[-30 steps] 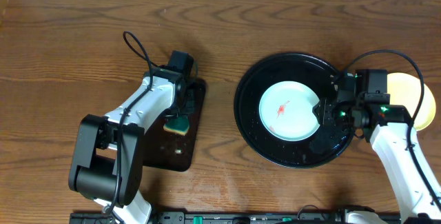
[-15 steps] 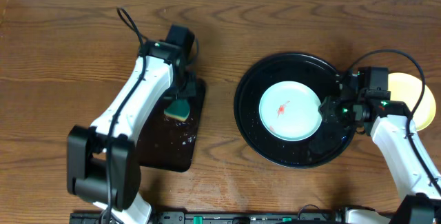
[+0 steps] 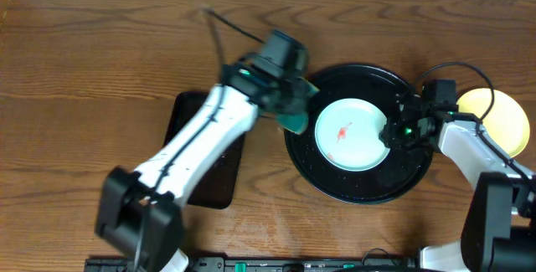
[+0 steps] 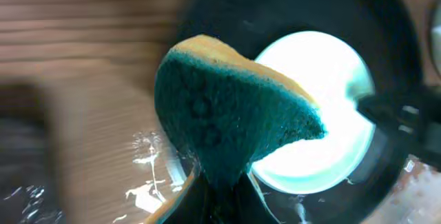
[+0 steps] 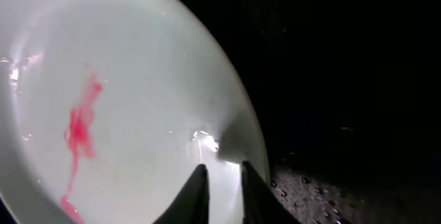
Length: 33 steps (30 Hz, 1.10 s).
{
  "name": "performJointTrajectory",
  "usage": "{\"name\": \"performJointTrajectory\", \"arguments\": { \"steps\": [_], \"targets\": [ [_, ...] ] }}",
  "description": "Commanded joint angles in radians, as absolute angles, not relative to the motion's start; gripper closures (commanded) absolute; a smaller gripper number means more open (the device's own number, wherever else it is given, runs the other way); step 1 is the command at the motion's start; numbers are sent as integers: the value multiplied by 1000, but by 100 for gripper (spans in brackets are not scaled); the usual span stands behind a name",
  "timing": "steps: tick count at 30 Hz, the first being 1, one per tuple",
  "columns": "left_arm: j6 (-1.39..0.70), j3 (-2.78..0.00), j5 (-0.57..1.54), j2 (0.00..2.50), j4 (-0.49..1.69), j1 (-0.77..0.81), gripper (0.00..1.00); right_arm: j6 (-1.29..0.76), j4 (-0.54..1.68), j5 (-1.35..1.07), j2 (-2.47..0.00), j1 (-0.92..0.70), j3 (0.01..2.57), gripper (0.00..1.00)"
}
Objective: Clean dirty plates on tray and stack at the side
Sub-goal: 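Carry the sponge with the left gripper onto the pale green plate, then scrub the pale green plate with the left-held sponge, right gripper holding rim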
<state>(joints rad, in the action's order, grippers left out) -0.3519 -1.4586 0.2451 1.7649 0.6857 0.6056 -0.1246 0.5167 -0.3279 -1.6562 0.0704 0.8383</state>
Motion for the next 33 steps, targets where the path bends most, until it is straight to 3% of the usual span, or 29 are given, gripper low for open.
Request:
{"name": "performJointTrajectory", "arguments": {
  "steps": [1,2,15,22,28,33],
  "targets": [
    [-379,-1476,277,1820,616,682,93,-134,516,-334,-1696,55,833,91],
    [-379,-1476,277,1841,576,714,92,-128,517,-334,-1708,42,833,99],
    [-432,-1476,277,1988,458,804,93,-73,604,-216,-1711,-35,833,99],
    [-447,-1478,277,2024,465,794,93,-74,598,-220,-1702,24,849,98],
    [-447,-1478,277,2017,465,781,92,-25,598,-449,-1689,195,865,69],
    [-447,-1478,277,2018,469,781,92,7,607,-474,-1689,224,855,64]
  ]
}}
